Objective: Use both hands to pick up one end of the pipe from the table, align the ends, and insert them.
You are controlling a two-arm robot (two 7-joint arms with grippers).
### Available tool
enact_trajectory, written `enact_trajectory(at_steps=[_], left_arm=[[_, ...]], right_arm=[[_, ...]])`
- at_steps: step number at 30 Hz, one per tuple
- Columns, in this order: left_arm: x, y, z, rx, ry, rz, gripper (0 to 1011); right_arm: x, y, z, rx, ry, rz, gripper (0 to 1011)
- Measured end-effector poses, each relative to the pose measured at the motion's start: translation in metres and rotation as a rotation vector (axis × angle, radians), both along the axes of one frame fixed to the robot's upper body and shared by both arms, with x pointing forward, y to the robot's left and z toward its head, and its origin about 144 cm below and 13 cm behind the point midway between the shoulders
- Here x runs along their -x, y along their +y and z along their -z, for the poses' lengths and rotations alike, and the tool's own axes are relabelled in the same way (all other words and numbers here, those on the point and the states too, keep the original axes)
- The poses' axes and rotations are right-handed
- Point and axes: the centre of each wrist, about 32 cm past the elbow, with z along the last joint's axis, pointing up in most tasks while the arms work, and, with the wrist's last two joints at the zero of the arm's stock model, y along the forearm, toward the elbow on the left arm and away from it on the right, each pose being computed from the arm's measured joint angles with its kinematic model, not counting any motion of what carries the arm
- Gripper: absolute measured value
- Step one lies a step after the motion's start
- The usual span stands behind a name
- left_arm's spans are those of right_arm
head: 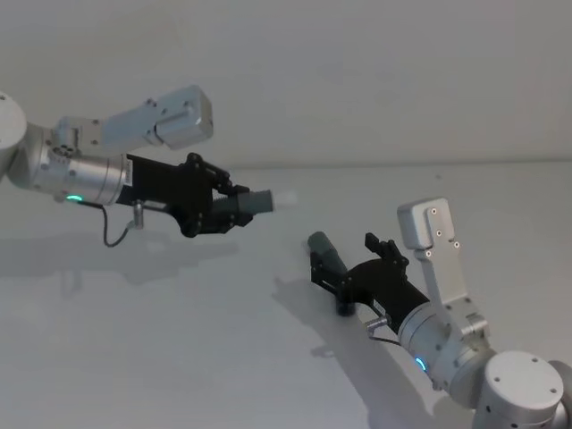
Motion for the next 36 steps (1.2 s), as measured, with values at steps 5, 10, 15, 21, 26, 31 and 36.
enact_trajectory(at_steps=[5,10,15,21,26,31,36], left_arm=[[0.008,0.007,0.0,-0.028,0.021,-0.002,336],[0.015,0.013,0.001,-0.047,0.038,-0.009,336],[0.021,0.017,0.001,-0.064,0.047,-0.011,336],[0.025,0.021,-0.001,-0.083,0.05,-0.007,336],[0.027,0.022,-0.002,-0.093,0.047,-0.004,336],[0.028,0.023,-0.002,-0.099,0.044,-0.002,336],[0.029,0.024,-0.003,-0.103,0.042,-0.001,336]], right_arm=[[0.001,0.0,0.002,0.005,0.007,0.001,1004],[0.002,0.0,0.002,0.015,0.013,0.002,1004],[0.003,0.0,0.003,0.027,0.018,0.002,1004],[0.004,0.002,0.004,0.036,0.028,0.003,1004],[0.005,0.002,0.006,0.041,0.04,0.005,1004],[0.006,0.003,0.007,0.046,0.059,0.008,1004],[0.006,0.003,0.008,0.05,0.075,0.009,1004]])
